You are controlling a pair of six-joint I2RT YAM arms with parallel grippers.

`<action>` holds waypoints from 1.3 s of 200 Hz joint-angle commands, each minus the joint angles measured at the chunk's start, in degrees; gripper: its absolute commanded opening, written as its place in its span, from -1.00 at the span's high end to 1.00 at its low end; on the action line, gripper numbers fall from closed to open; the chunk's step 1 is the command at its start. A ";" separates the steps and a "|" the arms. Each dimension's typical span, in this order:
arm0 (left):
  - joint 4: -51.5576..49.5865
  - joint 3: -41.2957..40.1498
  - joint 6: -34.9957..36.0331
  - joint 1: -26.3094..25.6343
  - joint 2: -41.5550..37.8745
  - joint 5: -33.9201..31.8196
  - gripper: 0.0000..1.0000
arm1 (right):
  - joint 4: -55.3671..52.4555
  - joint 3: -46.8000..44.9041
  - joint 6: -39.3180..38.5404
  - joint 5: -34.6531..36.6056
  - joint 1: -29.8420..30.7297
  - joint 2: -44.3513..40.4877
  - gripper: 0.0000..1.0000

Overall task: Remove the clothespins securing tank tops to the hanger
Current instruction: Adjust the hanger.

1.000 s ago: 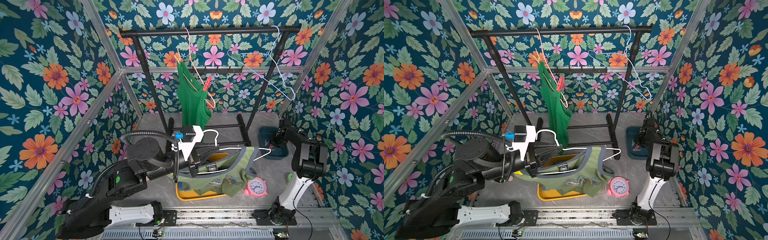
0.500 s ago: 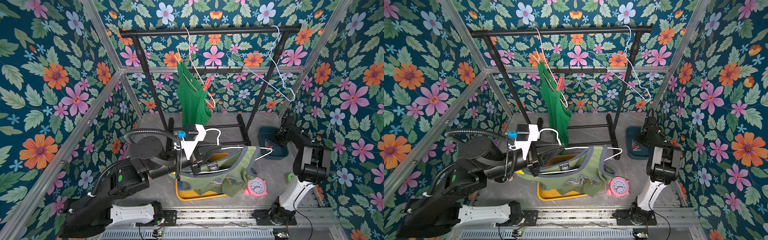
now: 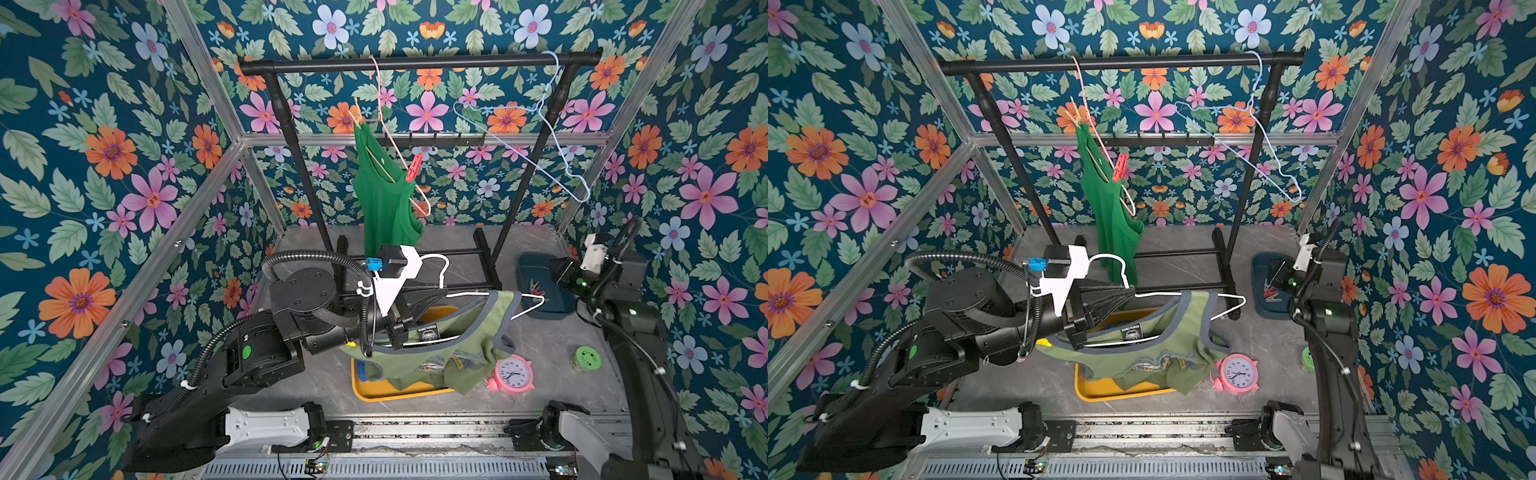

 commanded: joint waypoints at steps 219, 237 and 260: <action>-3.62 7.62 -1.79 0.04 7.02 4.38 1.00 | 0.27 35.78 -11.34 -32.89 44.87 14.22 0.34; -3.89 7.77 -1.71 0.04 7.47 4.18 1.00 | 0.63 36.36 -11.11 -33.90 44.98 14.56 0.35; -4.24 7.98 -1.67 0.04 7.84 3.50 1.00 | 1.42 35.09 -10.67 -33.97 44.97 13.02 0.36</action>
